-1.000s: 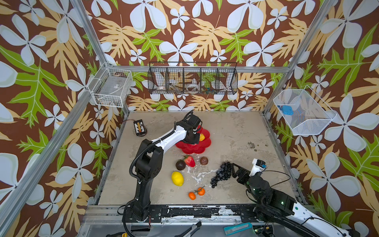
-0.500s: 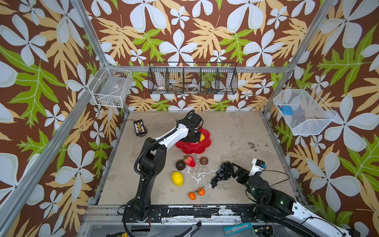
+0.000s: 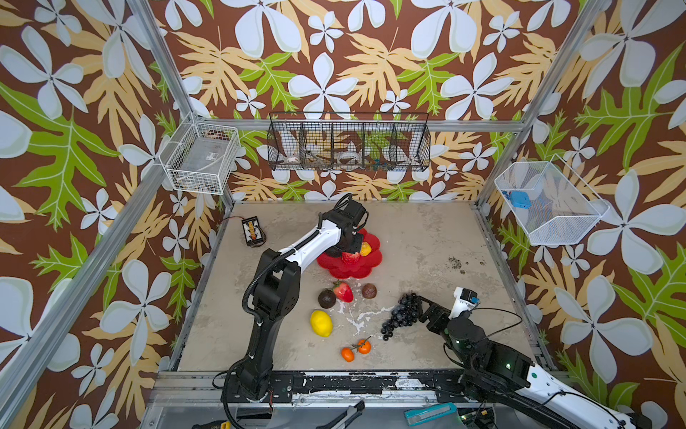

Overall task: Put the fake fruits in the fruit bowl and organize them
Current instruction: 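Open the left gripper and raise it off the plate, then draw the left arm back while the right gripper moves to the red strawberry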

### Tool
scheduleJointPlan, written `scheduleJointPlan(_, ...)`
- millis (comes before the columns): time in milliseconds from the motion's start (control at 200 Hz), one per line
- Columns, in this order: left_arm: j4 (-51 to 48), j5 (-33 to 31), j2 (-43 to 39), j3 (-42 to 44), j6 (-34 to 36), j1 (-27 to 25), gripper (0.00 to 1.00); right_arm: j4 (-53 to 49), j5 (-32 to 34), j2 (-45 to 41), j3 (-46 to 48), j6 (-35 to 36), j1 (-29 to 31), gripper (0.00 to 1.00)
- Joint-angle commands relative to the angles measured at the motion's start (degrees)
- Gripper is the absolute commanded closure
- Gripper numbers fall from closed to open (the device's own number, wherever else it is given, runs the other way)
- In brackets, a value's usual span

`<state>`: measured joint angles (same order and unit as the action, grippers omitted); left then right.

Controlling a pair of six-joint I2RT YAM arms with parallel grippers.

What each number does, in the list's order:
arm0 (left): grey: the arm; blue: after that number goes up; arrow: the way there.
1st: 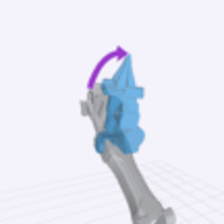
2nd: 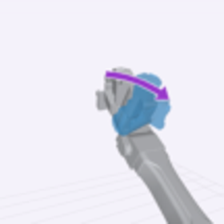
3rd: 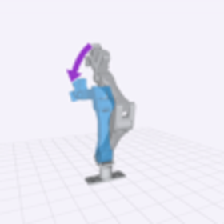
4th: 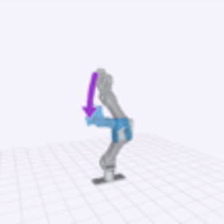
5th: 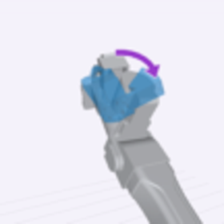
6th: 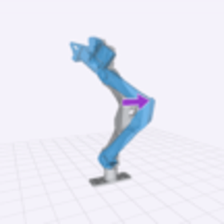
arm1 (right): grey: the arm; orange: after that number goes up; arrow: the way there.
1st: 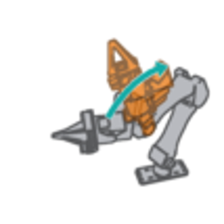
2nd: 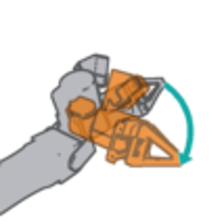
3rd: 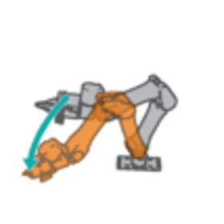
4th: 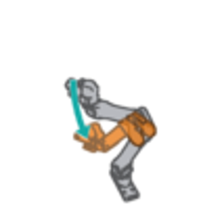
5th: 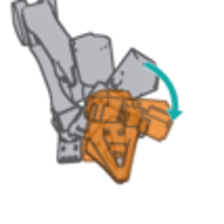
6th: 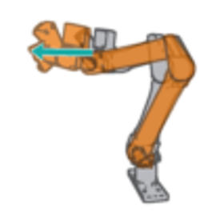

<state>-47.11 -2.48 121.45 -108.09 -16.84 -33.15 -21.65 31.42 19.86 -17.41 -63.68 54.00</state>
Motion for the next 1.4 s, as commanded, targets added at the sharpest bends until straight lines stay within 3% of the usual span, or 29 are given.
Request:
scheduleJointPlan(0, 1.3, 1.8, -3.2, 1.9, -0.3, 0.1, 0.72, 1.6, -1.0, 2.1, -1.5, 3.6, 0.0, 0.13)
scheduleJointPlan(165, 10.9, 2.7, -13.6, 13.4, -2.8, 0.1, 0.68, 1.1, -1.7, 8.5, -4.9, 8.1, 0.0, 0.13)
scheduleJointPlan(270, 21.7, 3.5, -24.0, 26.6, -6.1, 0.1, 0.65, 2.2, -3.6, 12.6, -6.5, 11.3, 0.1, 0.13)
scheduleJointPlan(485, 46.5, -1.1, -53.3, 59.5, -12.3, 0.2, 0.52, 9.6, -13.8, 22.5, -8.6, 20.2, 0.1, 0.15)
scheduleJointPlan(596, 51.4, -6.0, -68.5, 73.6, -14.9, 0.3, 0.45, 13.5, -21.5, 28.6, -10.9, 27.8, 0.3, 0.15)
scheduleJointPlan(686, 52.5, -6.2, -79.1, 82.3, -16.1, 0.2, 0.44, 13.0, -24.4, 33.7, -14.8, 32.2, 0.5, 0.15)
scheduleJointPlan(836, 50.8, -6.9, -93.3, 91.7, -18.4, 0.2, 0.42, 14.9, -25.1, 41.6, -18.8, 37.2, 1.0, 0.14)
scheduleJointPlan(1016, 51.2, -8.6, -108.7, 99.5, -17.6, 0.2, 0.32, 18.1, -29.2, 52.5, -23.2, 44.7, 1.7, 0.16)
scheduleJointPlan(1166, 53.5, -6.3, -111.1, 102.9, -14.6, 0.2, 0.3, 17.8, -27.5, 60.0, -27.6, 49.0, 3.0, 0.17)
scheduleJointPlan(1281, 54.0, -5.7, -112.0, 104.3, -11.7, 0.2, 0.29, 17.5, -26.4, 65.4, -30.6, 50.5, 2.9, 0.26)
scheduleJointPlan(1391, 53.2, -6.5, -114.7, 104.9, -10.1, 0.2, 0.29, 17.1, -23.9, 69.1, -33.1, 50.8, 2.9, 0.28)
